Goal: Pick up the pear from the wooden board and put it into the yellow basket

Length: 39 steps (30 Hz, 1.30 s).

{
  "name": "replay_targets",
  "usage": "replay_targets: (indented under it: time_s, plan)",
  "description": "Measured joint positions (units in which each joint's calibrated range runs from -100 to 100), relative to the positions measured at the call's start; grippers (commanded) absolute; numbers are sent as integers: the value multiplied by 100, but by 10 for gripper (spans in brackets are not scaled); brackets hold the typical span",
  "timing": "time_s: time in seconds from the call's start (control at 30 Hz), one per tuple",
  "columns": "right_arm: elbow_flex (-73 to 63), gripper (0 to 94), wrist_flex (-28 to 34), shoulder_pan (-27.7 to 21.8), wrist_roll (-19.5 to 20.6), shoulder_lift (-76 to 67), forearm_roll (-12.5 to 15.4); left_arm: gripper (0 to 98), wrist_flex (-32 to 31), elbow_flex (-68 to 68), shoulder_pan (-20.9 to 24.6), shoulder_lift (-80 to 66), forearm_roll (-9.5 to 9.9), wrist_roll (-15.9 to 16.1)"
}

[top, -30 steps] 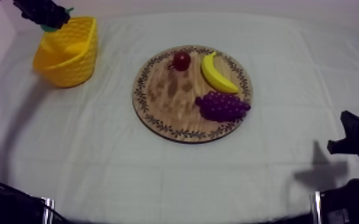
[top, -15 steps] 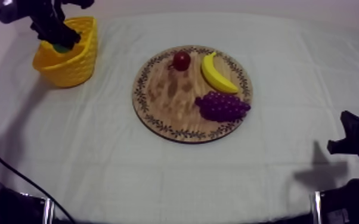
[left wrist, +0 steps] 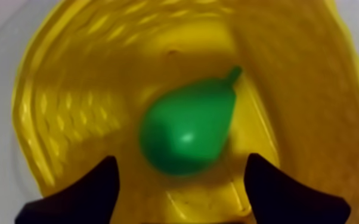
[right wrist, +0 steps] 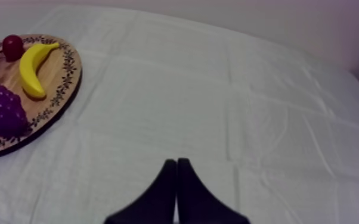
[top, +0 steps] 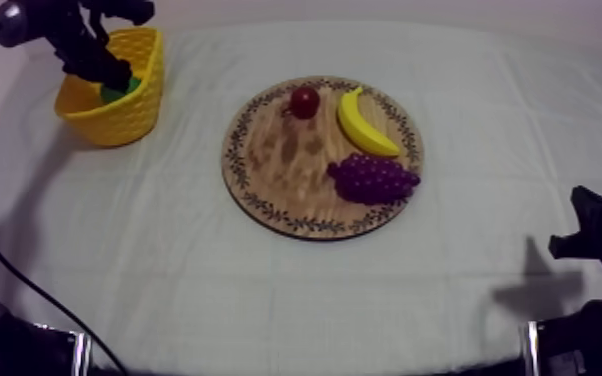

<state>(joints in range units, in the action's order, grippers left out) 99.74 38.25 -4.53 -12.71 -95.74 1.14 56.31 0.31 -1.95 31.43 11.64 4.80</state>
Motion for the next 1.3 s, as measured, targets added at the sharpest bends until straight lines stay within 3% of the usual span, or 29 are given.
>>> replay_targets:
  time_s: [0.07,0.13,0.27,0.63,0.97,1.3]
  plan:
    - [0,3,8,0,0,0,0,321,-204,-168,-18,-124,20,-29]
    - [0,3,-2,0,0,0,0,158,-393,-375,-14,-275,41,-126]
    - [0,3,-2,0,0,0,0,38,-691,-867,14,-733,-18,-372]
    - [0,3,-2,0,0,0,0,1,-1079,-2778,-83,-2859,-12,-644]
    - [0,3,-2,0,0,0,0,0,-1629,-4996,-293,-5740,0,-994]
    - [0,3,-2,0,0,0,0,0,-1738,-7457,-229,-9003,-250,-1139]
